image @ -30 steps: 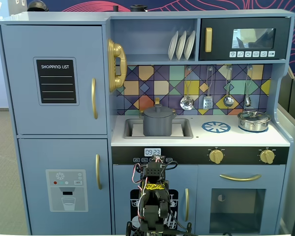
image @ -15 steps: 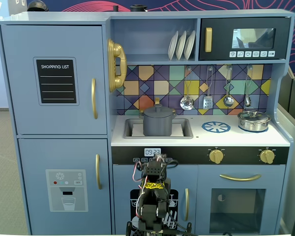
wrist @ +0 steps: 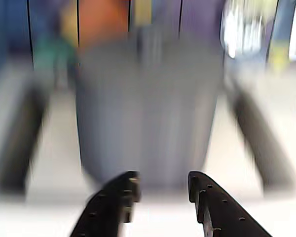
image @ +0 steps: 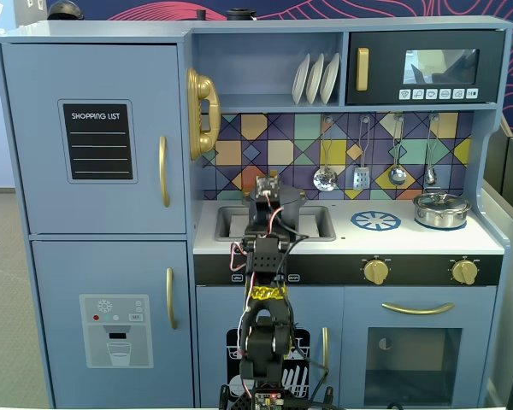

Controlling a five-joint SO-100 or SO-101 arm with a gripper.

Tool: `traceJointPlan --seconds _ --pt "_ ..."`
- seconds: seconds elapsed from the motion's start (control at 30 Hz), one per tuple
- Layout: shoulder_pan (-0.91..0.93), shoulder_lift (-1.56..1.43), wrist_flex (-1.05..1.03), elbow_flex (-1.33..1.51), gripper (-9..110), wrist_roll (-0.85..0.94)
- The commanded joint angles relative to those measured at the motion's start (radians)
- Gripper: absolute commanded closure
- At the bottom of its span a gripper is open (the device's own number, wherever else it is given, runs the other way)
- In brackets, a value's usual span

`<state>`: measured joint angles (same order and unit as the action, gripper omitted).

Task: Take off the lid from the gray recipient and place it on the counter

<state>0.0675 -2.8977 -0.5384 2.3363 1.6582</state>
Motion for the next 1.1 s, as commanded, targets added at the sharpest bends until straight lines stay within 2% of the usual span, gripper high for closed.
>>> traceJointPlan --seconds 0.0,0.13,0.3,1.07 --pt "0.012 0.077 0.225 -0.054 85 -0.052" --pt "0.014 0.16 0.354 -0.066 80 -0.069" --pt "0.015 0.262 0.431 -0.107 79 -0.063" --pt "0.006 0.62 0.485 -0.302 81 -0.083"
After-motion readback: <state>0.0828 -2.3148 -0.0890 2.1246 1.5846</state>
